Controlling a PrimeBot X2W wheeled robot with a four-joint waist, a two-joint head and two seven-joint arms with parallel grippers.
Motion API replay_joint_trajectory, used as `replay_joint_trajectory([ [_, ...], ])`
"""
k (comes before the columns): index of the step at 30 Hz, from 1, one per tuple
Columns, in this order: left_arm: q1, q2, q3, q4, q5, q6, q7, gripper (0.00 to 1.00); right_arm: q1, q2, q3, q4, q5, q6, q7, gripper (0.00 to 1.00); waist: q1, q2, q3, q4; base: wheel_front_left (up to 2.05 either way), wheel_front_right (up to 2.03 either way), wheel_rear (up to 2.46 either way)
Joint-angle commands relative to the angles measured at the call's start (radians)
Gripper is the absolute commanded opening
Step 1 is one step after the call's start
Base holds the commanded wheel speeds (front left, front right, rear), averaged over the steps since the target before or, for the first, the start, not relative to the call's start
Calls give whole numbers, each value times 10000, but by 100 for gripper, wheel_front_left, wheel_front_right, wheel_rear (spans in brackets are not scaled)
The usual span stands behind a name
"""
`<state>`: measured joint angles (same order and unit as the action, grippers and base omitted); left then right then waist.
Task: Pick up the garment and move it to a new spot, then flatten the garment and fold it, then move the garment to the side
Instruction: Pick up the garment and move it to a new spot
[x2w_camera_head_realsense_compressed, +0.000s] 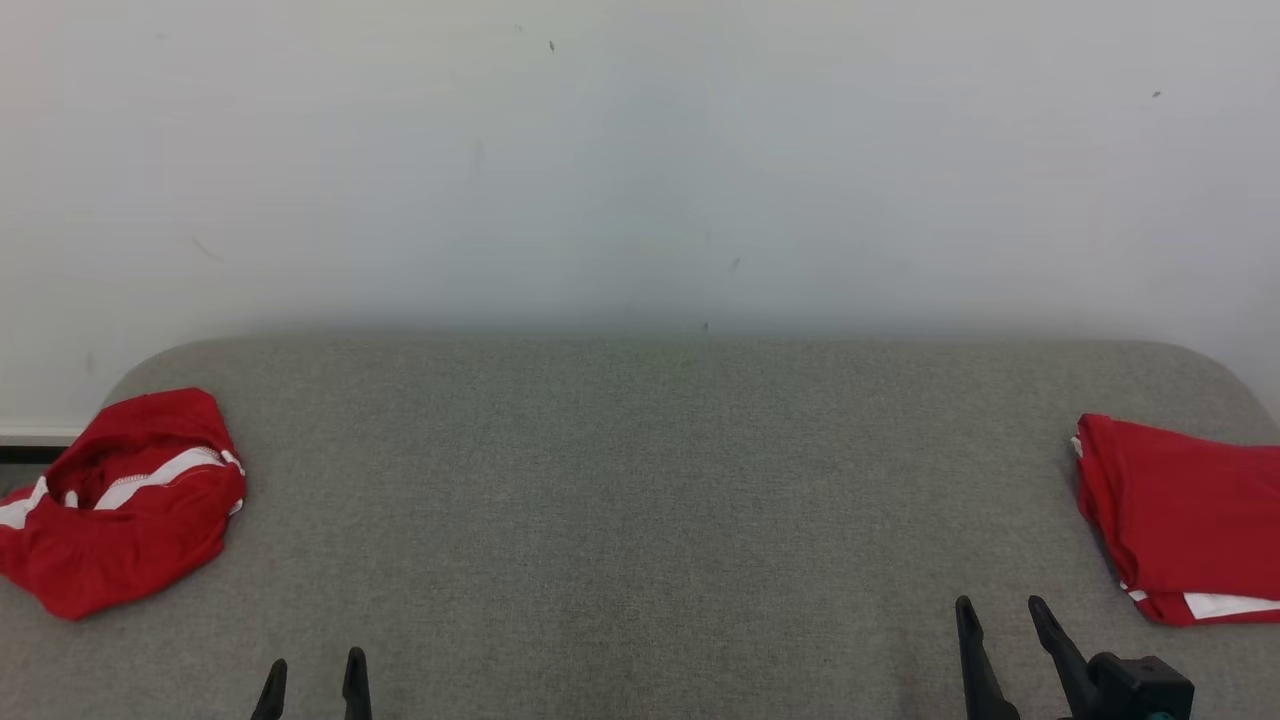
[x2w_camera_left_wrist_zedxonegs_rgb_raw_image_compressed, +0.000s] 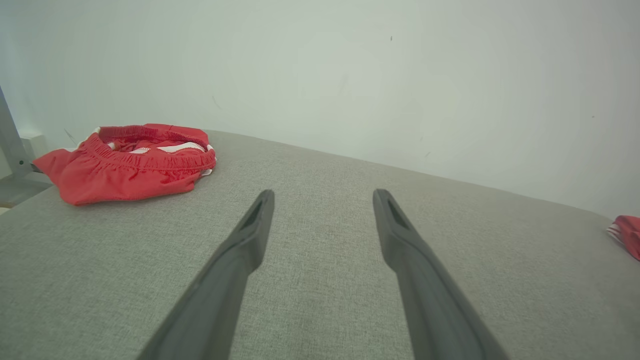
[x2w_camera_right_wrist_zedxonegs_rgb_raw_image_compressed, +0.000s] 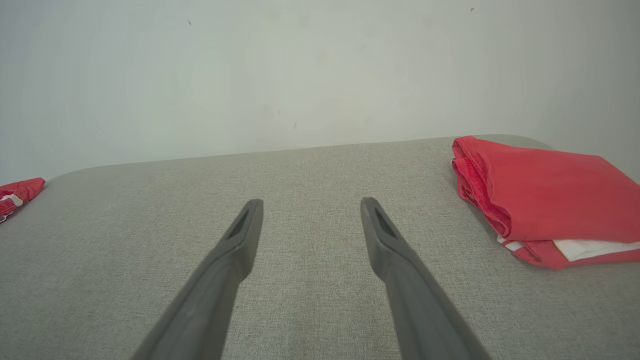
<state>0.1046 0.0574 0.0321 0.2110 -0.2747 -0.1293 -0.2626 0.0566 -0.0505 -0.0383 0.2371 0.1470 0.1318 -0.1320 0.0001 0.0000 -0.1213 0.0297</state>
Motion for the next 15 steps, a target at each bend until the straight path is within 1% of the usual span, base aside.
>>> replay_joint_trajectory([
  [1,66,-1,-42,28,131,-3,-32,100,55,0,-36,-40,91,-24,-18,100,-1,0,36,75,0,0,0],
  [7,-156,119,-179,117,221,-9,-32,100,104,2,-14,1,201,-24,-119,100,-1,0,122,617,0,0,0],
  [12,-122,237,-97,158,289,-7,-32,100,-8,3,143,207,410,-24,-190,100,-1,0,106,1398,0,0,0],
  [15,-109,316,-66,169,362,-9,-32,100,-104,3,107,316,551,-24,-314,100,-1,0,101,2002,0,0,0],
])
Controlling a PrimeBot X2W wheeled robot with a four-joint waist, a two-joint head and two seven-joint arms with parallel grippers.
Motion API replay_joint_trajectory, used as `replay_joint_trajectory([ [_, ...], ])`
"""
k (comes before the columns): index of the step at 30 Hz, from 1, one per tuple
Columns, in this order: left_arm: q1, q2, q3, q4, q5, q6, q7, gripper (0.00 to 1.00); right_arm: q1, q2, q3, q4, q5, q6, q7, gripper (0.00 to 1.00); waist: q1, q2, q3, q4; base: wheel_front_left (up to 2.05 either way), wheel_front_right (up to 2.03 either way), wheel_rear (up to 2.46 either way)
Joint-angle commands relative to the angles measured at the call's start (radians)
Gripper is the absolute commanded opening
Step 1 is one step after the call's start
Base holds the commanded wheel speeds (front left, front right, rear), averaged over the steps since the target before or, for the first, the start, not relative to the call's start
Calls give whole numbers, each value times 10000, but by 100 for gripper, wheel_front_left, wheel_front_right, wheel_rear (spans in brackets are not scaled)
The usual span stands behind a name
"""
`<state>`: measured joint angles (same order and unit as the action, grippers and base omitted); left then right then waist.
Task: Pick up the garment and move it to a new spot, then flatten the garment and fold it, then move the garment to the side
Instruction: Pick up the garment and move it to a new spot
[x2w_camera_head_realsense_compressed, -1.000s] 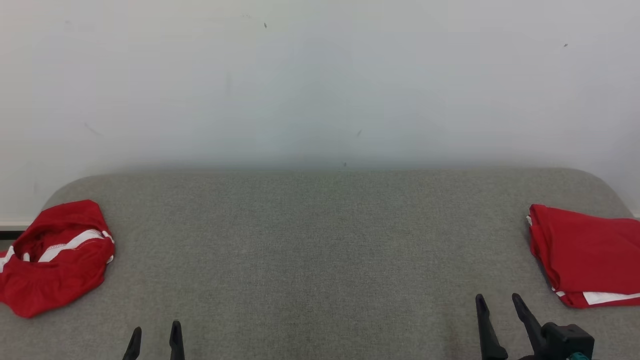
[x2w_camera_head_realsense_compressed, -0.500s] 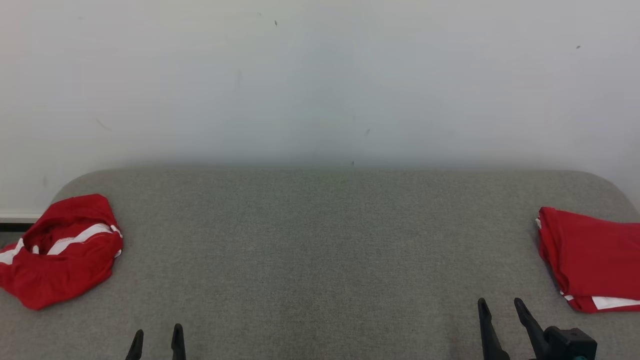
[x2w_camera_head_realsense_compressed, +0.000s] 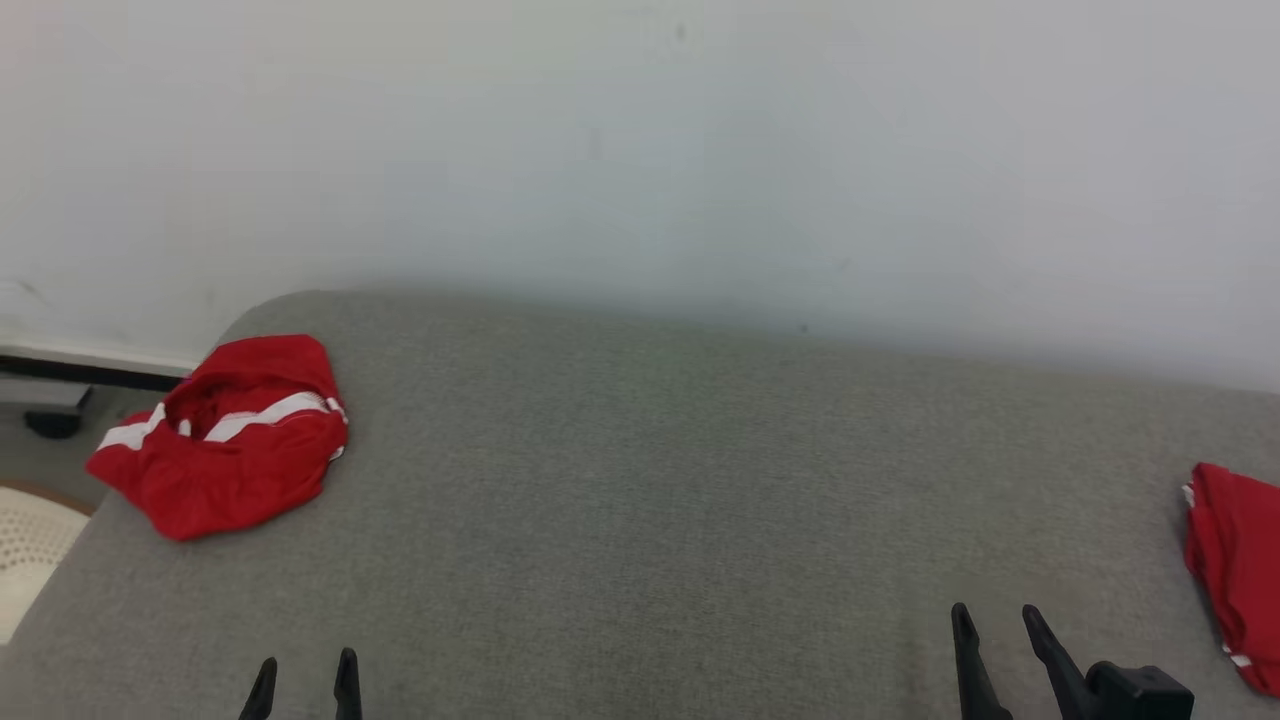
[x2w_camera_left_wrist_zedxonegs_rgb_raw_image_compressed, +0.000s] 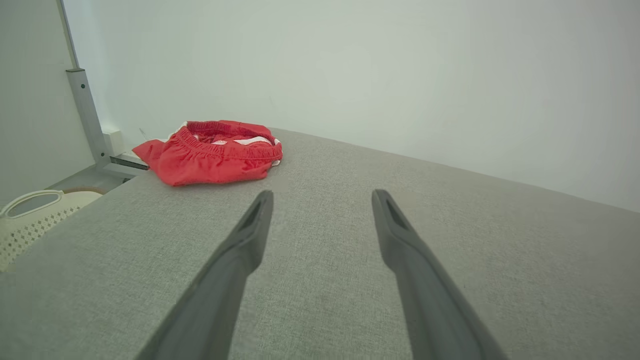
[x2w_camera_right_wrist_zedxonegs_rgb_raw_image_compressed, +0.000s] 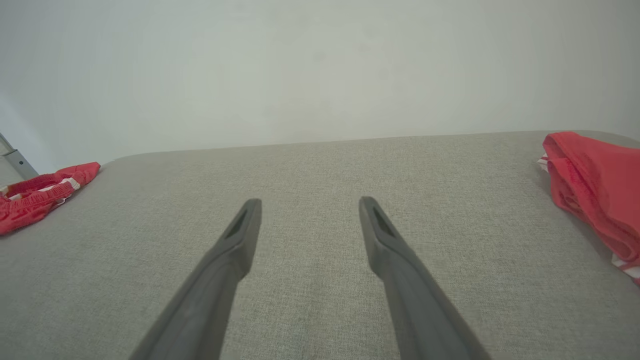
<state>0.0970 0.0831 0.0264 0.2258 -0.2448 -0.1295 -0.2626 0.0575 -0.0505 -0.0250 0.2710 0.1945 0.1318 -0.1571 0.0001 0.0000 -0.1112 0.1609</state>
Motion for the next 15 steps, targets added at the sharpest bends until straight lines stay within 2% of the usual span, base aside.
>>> replay_joint_trajectory([
  [1,-27,67,-11,12,71,-7,-32,100,-137,3,-6,36,148,-24,-105,100,-1,0,-5,881,0,0,0],
  [9,138,256,107,-75,88,11,-31,100,-199,4,250,461,393,-24,-378,100,-1,0,-60,2666,0,0,0],
  [15,395,196,749,-694,-98,80,-32,100,-777,3,658,614,370,-24,-408,100,-1,0,332,3140,0,0,0],
])
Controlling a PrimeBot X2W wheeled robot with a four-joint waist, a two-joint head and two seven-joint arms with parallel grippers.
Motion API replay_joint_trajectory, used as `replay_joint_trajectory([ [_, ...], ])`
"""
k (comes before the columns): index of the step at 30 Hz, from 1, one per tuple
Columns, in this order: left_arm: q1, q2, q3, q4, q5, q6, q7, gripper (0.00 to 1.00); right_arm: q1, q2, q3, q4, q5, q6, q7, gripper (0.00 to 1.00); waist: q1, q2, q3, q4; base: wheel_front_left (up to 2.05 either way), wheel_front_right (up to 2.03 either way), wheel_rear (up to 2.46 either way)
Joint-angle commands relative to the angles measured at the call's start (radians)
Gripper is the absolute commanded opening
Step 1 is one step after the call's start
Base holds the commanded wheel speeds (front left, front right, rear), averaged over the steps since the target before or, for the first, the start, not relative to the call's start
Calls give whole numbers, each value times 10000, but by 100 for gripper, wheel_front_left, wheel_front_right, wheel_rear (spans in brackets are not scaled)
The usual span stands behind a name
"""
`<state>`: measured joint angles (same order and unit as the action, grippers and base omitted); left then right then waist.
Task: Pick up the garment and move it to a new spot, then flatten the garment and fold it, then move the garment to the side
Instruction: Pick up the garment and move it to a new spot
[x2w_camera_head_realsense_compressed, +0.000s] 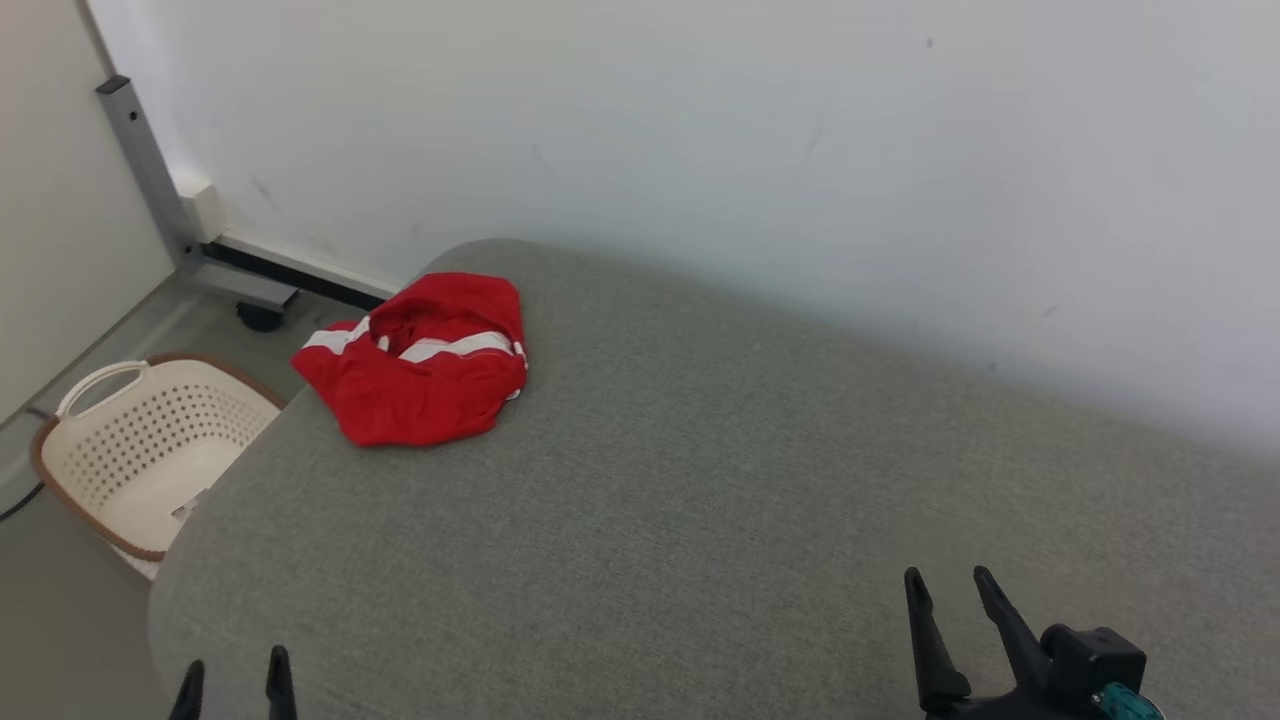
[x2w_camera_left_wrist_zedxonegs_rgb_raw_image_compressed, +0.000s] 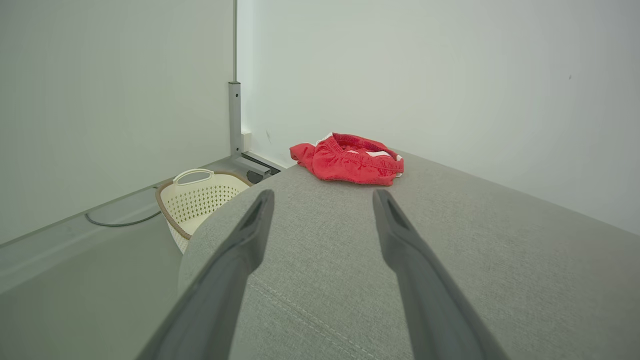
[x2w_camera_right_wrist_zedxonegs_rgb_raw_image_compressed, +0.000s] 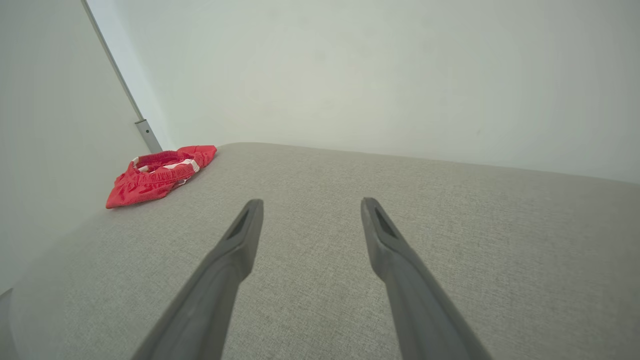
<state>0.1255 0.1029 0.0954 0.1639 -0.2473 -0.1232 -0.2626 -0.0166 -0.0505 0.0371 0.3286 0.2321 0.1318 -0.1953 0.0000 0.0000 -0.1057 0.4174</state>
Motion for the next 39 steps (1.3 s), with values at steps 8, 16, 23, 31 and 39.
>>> replay_joint_trajectory([
  [8,397,-242,622,-499,30,36,-32,100,-795,0,617,442,-47,-24,-23,100,0,0,550,783,0,0,0],
  [16,491,-424,780,-718,97,18,-32,100,-1077,-1,810,702,-87,-24,-74,100,0,0,637,845,0,0,0],
  [23,188,-491,697,-274,104,5,-32,100,-1052,-1,760,689,-174,-24,-63,100,0,0,731,891,0,0,0],
  [31,-2341,86,-162,1924,-181,-77,511,100,-746,-1,593,-288,-742,-24,606,100,0,0,1300,942,0,0,0],
  [39,-5840,807,-1058,4974,-1069,-54,1762,100,-260,14,913,-2267,-1566,-24,1920,100,0,0,2202,157,0,0,0],
])
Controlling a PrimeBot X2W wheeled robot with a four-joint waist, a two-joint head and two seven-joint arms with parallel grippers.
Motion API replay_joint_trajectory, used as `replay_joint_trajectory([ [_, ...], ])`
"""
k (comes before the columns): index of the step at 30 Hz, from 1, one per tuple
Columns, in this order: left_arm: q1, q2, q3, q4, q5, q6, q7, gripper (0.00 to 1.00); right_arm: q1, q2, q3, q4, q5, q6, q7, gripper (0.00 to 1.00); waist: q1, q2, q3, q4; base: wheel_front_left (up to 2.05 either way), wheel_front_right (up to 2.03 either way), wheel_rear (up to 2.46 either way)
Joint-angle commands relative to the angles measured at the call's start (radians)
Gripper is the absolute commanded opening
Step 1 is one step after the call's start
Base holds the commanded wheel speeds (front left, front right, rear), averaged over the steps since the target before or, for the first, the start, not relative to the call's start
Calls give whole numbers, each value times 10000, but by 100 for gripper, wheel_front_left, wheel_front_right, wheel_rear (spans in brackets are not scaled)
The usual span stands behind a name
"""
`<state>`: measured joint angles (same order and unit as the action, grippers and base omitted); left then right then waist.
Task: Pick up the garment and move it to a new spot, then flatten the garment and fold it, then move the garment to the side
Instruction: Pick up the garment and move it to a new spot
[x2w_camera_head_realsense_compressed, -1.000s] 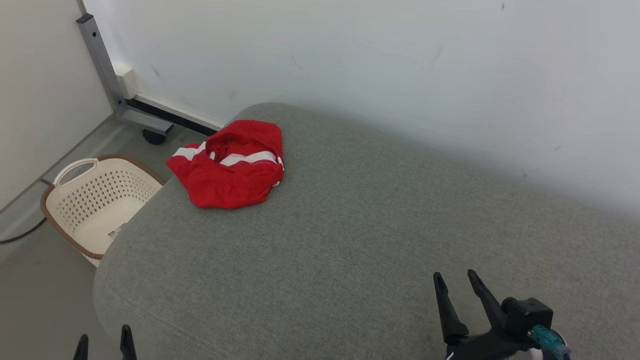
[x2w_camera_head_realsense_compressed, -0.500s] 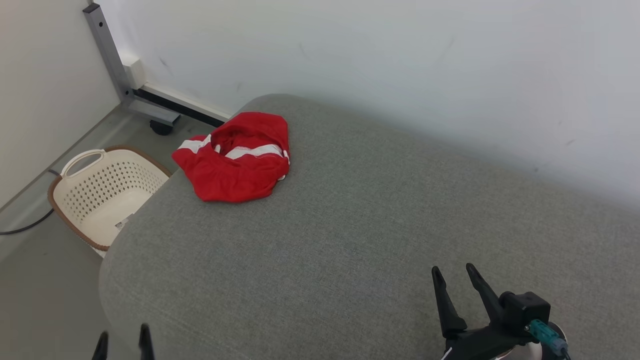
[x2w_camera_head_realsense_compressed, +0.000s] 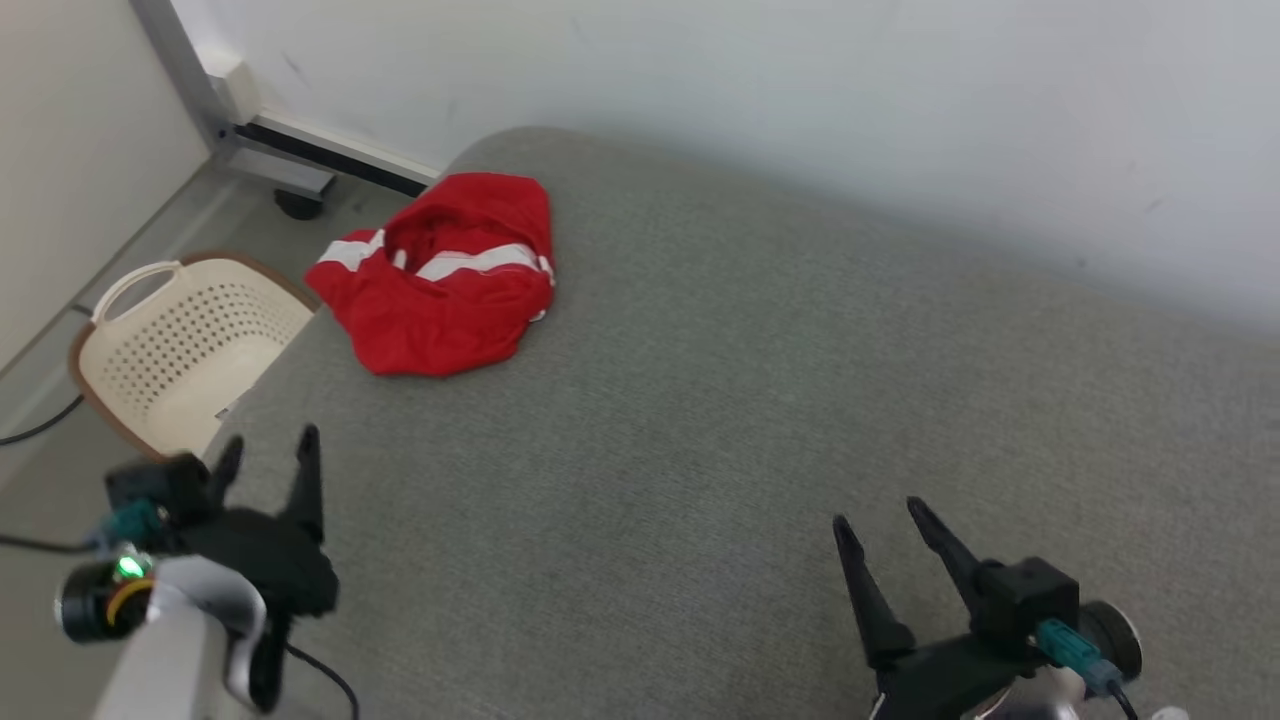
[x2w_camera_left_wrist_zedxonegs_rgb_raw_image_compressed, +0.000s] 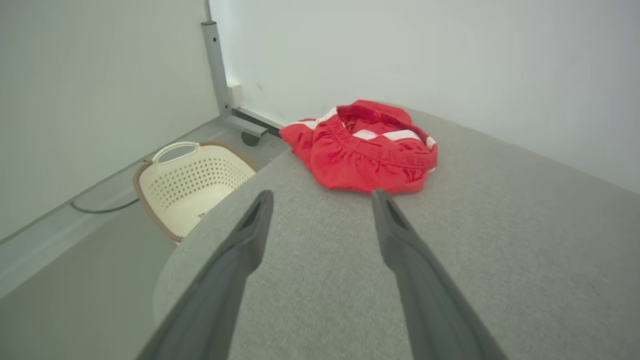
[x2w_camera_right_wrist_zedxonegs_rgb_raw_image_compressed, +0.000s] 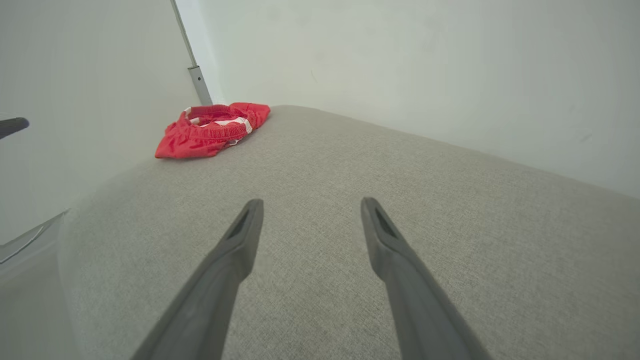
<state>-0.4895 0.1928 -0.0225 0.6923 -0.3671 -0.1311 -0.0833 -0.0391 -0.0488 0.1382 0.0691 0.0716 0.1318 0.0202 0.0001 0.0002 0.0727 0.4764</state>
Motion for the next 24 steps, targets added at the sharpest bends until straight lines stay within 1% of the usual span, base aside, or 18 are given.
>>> replay_joint_trajectory([
  [1,-361,61,-89,271,-153,21,132,100,10,-38,7,-304,-102,-24,159,100,-1,-2,882,-922,0,0,0],
  [2,-692,172,-170,505,-317,18,208,100,20,-37,55,-630,-219,-24,337,100,-1,-2,1150,-1167,0,0,0],
  [3,-692,172,-170,505,-317,18,208,100,20,-37,55,-630,-219,-24,337,100,-1,-2,1150,-1167,0,0,0],
  [4,-1067,229,-233,735,-454,19,330,100,27,-35,41,-954,-338,-24,511,100,-1,-2,1403,-1353,0,0,0],
  [5,-1752,362,-323,1140,-800,16,511,100,67,-93,35,-1619,-588,-24,861,100,-1,-2,1946,-1685,0,0,0],
  [6,-2050,392,-397,1314,-1002,18,587,100,118,-168,-19,-1917,-659,-24,1024,100,-1,-2,2175,-1808,0,0,0],
  [12,-3408,733,-1181,2353,-1589,18,1056,100,398,-463,-306,-3452,-949,-22,1704,100,-1,-2,3324,-2262,0,0,0],
  [15,-3851,1029,-1693,2754,-1738,19,1457,100,651,-444,-406,-3993,-1021,-22,1866,100,-1,-2,3737,-2361,0,0,0],
  [17,-4162,1192,-1794,3057,-1931,19,1638,100,752,-429,-428,-4301,-1054,-22,1946,100,-1,-2,3963,-2412,0,0,0],
  [19,-4436,1340,-1786,3389,-2030,21,1551,100,859,-453,-452,-4474,-1086,-22,1987,100,-1,-2,4112,-2487,0,0,0],
  [20,-4436,1340,-1786,3389,-2030,21,1551,100,859,-453,-452,-4474,-1086,-22,1987,100,-1,-2,4112,-2487,0,0,0],
  [24,-4722,1300,-1720,4107,-2141,183,1599,100,1010,-460,-485,-4716,-1116,-22,2028,100,-1,-2,4269,-2614,0,0,0],
])
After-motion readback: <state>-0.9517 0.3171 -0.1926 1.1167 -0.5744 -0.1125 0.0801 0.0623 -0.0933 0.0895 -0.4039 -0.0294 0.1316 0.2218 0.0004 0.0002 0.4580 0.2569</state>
